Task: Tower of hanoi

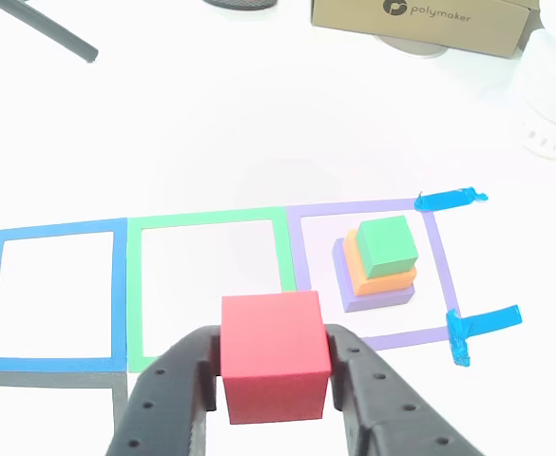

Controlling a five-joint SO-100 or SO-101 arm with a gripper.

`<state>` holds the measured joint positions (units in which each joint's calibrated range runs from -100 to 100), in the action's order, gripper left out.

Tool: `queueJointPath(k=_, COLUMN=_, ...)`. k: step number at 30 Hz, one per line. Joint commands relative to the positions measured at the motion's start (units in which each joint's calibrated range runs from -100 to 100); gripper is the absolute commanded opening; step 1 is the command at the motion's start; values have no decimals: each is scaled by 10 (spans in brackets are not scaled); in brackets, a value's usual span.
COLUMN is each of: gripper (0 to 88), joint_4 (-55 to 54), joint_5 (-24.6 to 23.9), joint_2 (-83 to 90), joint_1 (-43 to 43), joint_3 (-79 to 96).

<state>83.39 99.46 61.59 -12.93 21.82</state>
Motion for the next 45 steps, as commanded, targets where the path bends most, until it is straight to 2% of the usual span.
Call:
queueJointPath(k=1, gripper=42, joint_4=-108, joint_5=5, joint_2=20, joint_1=-8, joint_3=138)
queueJointPath(k=8, gripper=53, joint_4=-415, joint_5=5, joint_2=-2, joint_1=-5, joint_3=397)
queueJointPath(k=15, gripper=54, joint_4=-691, joint_5=5, joint_2=-87, joint_1=22, joint_3=574)
queueJointPath(k=20, gripper=57, joint_4=-868, joint_5=5, joint_2=-205, joint_1=51, joint_3=614)
queueJointPath(k=26, gripper=60, joint_4=-1032, joint_5=5, joint_2=-355, joint_1=89, joint_3=606)
queueJointPath(k=30, gripper=63, joint_4=-1168, joint_5=5, joint_2=-463, joint_1=87, joint_3=619)
queueJointPath(k=35, gripper=66, joint_4=-1278, joint_5=5, joint_2=-583, joint_1=69, joint_3=594)
queueJointPath(k=45, gripper=67, joint_4=-1398, joint_5=5, joint_2=-735, joint_1=71, joint_3=545)
